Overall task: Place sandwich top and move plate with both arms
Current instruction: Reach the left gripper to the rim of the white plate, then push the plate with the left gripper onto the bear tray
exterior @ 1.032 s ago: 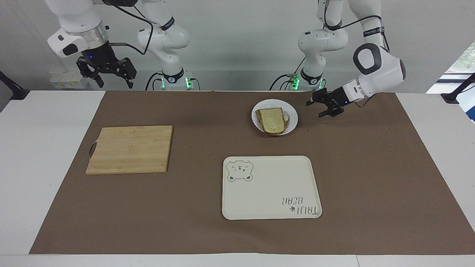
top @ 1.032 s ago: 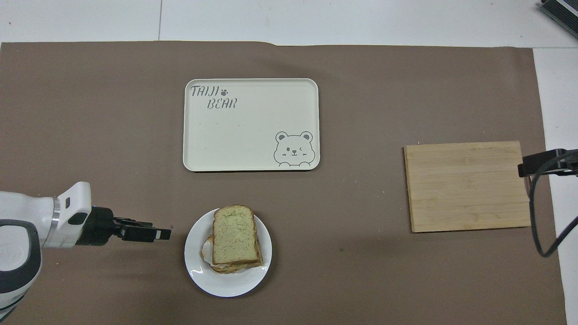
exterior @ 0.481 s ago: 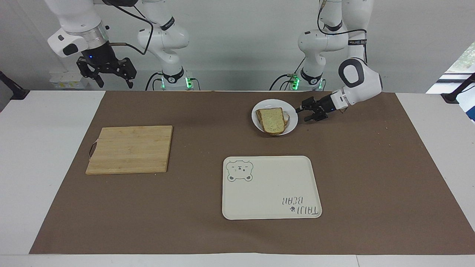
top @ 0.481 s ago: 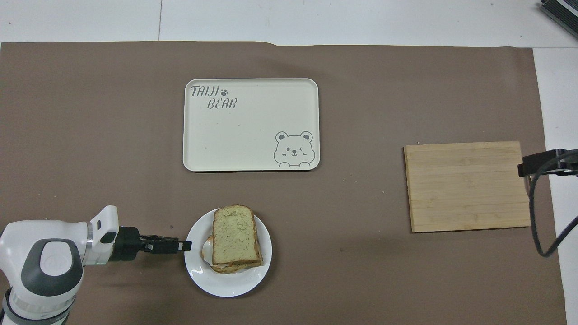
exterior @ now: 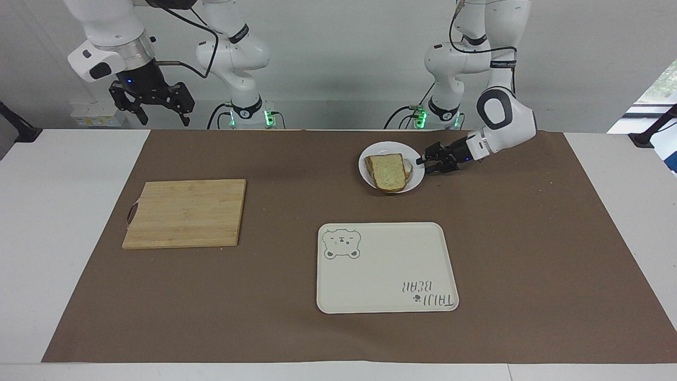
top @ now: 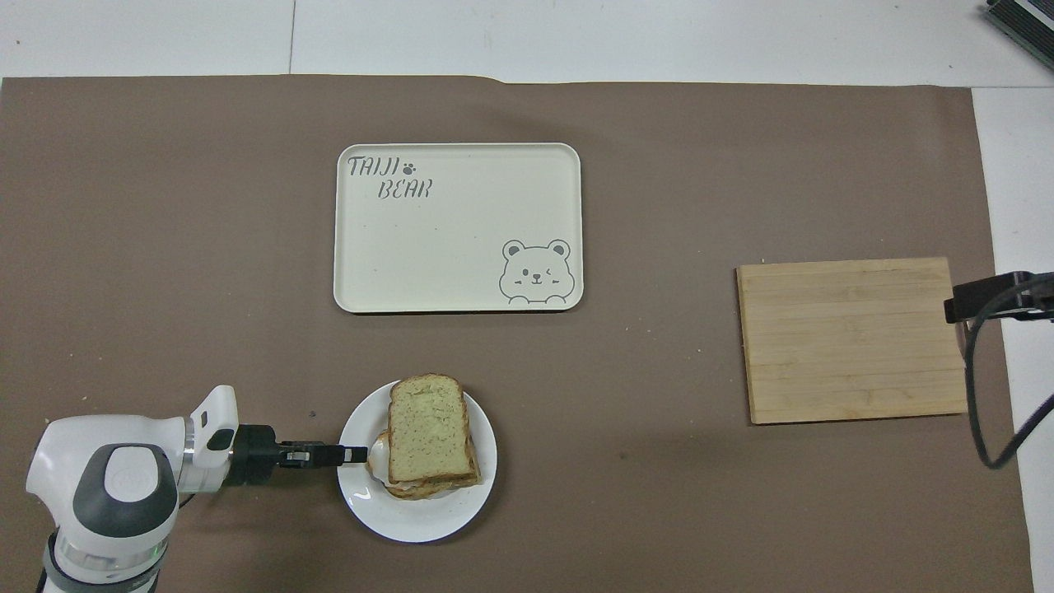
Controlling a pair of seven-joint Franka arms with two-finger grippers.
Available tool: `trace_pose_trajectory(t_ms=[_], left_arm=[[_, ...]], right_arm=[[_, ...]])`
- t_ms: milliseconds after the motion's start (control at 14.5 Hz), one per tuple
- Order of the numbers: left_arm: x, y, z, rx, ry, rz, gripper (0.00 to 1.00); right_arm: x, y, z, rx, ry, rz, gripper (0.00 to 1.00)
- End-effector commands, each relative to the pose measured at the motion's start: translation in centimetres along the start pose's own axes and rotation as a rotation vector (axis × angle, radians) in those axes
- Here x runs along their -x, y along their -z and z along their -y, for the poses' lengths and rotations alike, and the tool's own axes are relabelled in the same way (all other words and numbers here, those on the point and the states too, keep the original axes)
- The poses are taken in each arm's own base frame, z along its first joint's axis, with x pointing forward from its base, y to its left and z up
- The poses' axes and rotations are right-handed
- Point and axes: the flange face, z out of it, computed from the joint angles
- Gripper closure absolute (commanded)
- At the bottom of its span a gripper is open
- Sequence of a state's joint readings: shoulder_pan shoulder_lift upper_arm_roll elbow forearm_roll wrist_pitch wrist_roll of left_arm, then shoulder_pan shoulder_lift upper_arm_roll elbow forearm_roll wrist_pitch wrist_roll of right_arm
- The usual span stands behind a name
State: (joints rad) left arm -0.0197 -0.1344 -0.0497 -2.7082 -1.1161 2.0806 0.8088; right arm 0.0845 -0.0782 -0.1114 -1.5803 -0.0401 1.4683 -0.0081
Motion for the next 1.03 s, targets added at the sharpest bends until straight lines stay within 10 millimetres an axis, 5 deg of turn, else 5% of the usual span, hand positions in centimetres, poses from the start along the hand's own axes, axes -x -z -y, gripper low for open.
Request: trace_pose_trajectory(t_ms=[0,206,481,963], left_arm=[[1.2,-0.2,0.1,0.007,0.001,-0.016,1.0],[1.4,0.5,0.9,0.007,0.023,-0.038,1.0],[-1.6,4.0,0.2,0.102,0.031,-0.071,1.0],[-13.2,9.6,-3.5,0.142,-0.035,-0.143,1.0]], right_arm=[[0.3,0.0,-0.2,-0.028,-0.003,-0.011,0.0],[0.3,0.0,-0.2,-0.028,-0.003,-0.011,0.0],[0.3,0.0,-0.2,-0.028,-0.003,-0.011,0.0],[0.3,0.0,-0.2,-0.028,-0.003,-0.011,0.0]])
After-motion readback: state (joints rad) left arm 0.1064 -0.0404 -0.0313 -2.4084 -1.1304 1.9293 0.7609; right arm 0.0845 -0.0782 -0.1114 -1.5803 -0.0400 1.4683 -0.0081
